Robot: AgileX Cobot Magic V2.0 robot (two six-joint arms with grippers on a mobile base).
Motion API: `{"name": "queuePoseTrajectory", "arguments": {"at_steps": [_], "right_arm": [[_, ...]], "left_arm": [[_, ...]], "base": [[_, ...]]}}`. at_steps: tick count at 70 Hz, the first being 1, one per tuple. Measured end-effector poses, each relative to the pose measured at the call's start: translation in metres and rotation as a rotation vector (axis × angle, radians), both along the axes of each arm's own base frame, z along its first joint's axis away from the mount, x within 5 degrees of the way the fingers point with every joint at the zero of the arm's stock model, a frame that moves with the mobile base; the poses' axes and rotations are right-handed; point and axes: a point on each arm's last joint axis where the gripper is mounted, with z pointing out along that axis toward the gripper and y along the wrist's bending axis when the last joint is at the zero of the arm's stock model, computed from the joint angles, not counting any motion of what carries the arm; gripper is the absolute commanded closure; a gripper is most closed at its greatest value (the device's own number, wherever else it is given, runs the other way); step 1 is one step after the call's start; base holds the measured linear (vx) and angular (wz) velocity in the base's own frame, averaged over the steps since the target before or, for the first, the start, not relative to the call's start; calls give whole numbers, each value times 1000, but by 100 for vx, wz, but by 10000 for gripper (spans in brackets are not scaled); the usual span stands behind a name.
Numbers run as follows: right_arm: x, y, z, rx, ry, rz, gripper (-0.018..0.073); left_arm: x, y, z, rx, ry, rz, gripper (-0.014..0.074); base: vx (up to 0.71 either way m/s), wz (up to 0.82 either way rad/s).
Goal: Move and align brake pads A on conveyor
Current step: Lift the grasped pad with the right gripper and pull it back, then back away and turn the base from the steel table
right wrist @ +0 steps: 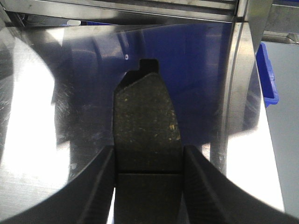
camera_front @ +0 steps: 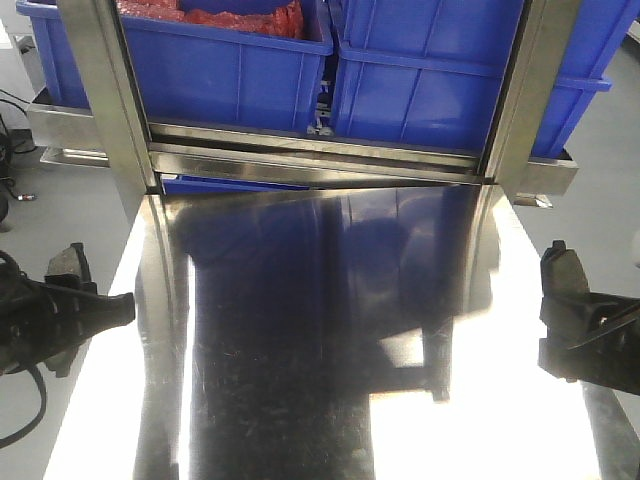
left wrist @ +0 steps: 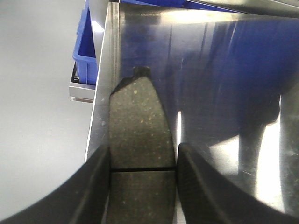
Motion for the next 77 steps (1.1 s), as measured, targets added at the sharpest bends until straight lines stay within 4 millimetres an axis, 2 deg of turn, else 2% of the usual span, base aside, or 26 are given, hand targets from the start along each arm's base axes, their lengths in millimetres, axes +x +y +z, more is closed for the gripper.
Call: {"name": "queuePoseTrajectory", "arguments": {"at_steps": [51, 77], "right_arm": [[0, 0, 0, 0, 0, 0, 524], [0, 0, 0, 0, 1, 0, 524]], "left_arm": [[0, 0, 0, -1, -1, -1, 380], [0, 0, 0, -1, -1, -1, 380]], "base": [[-11, 1], [-5, 27]]}}
